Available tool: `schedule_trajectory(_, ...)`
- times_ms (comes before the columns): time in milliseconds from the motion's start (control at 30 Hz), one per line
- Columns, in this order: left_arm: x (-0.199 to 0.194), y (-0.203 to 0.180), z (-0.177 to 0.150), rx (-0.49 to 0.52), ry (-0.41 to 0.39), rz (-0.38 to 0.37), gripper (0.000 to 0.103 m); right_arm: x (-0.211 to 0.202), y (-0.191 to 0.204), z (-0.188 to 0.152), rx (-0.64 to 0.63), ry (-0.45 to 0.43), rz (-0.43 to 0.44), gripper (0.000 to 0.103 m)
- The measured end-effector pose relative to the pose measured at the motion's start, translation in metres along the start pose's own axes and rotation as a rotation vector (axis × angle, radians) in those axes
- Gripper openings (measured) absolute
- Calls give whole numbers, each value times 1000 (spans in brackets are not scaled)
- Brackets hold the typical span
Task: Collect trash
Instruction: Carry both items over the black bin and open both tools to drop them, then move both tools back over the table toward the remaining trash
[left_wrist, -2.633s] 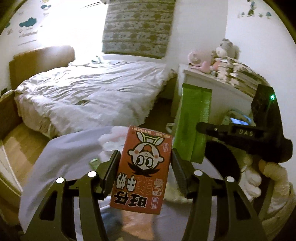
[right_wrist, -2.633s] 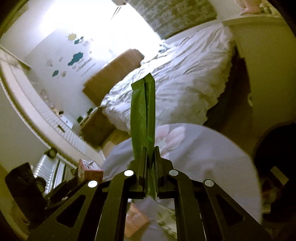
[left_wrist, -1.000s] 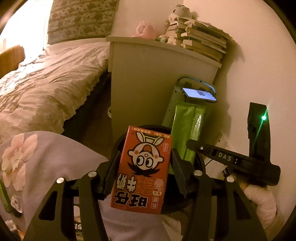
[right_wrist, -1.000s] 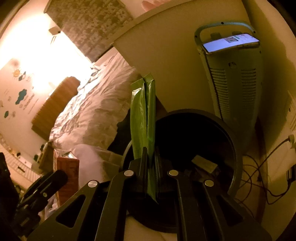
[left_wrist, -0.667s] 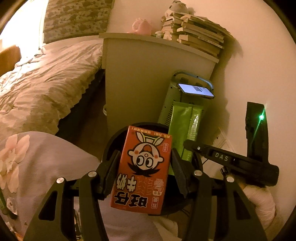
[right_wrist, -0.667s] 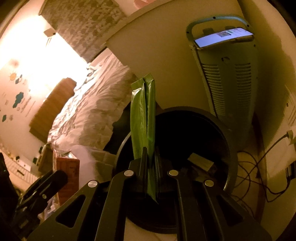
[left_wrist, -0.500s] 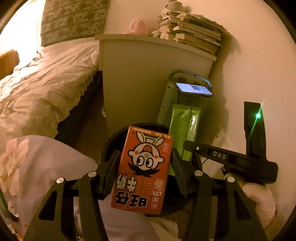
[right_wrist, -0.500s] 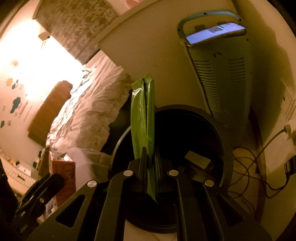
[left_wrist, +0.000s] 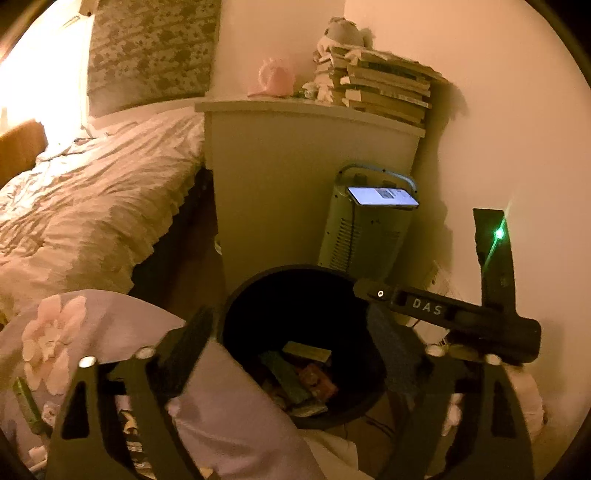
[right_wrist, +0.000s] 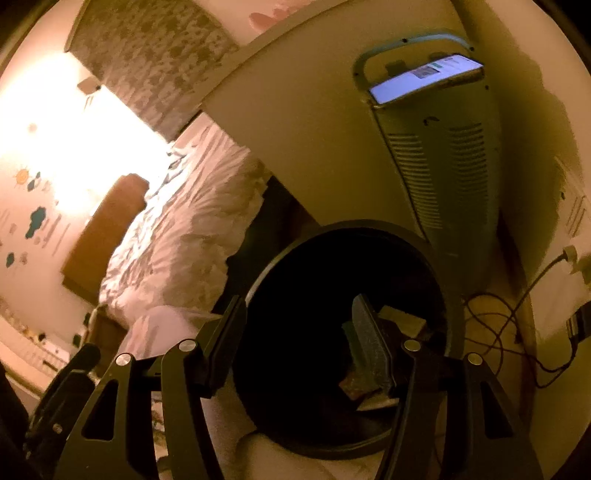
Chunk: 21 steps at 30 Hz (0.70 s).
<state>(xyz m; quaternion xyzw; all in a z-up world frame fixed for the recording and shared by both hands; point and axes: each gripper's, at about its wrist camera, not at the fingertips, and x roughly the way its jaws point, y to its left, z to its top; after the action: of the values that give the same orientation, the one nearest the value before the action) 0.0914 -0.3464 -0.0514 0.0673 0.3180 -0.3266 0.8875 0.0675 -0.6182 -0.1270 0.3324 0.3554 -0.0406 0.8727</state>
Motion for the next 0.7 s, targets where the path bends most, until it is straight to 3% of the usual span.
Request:
schedule_trajectory(367,-37,30,-18,-64,-18,61,89,6,56,-15,-114,46,70,61)
schedule_trajectory(467,-47,44,-28,-93,-17,90,89,7,73,-22,-146,57,98,70)
schedule_trajectory(700,-76,95,-60,-189,-7,182,89,16,119,-38,-251,113,160,70)
